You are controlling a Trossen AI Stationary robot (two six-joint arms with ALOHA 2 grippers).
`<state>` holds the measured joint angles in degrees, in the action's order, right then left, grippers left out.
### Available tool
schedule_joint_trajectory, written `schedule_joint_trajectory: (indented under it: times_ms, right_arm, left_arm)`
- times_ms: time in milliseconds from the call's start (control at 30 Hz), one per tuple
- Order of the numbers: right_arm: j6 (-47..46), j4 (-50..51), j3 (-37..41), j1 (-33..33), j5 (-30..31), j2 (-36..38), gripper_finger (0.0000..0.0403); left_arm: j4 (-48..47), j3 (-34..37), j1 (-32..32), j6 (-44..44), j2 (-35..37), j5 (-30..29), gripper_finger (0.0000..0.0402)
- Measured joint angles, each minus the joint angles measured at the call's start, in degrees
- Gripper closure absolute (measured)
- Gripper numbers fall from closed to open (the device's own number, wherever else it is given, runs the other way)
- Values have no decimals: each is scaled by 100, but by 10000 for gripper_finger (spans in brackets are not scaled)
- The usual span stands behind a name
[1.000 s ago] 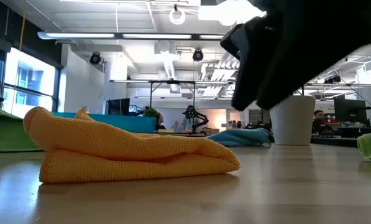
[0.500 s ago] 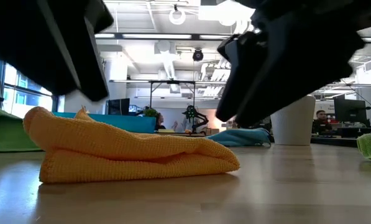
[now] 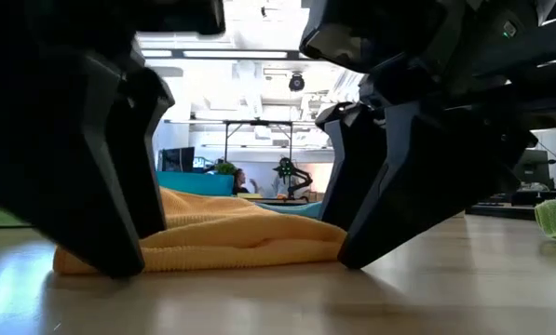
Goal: Fold microfiber towels
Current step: Put the folded orange microfiber cloth into the bin
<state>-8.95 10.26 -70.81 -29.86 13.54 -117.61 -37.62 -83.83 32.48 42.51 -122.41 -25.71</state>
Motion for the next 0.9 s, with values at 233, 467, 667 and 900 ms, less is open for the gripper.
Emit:
schedule_joint_trajectory:
  times_ms: [233,467,667,900]
  right_arm:
    - [-2,-70,-10,17,39,-72,241]
    - [15,-65,-10,19,15,-86,297]
    - [17,-2,-10,23,24,-95,389]
    - [-2,176,10,67,-3,33,393]
  left_arm:
    - [106,190,-60,237,37,170,220]
    - [83,190,-81,300,-11,59,260]
    - [-8,200,-95,386,-61,55,365]
    - [-57,230,-110,685,190,271,390]
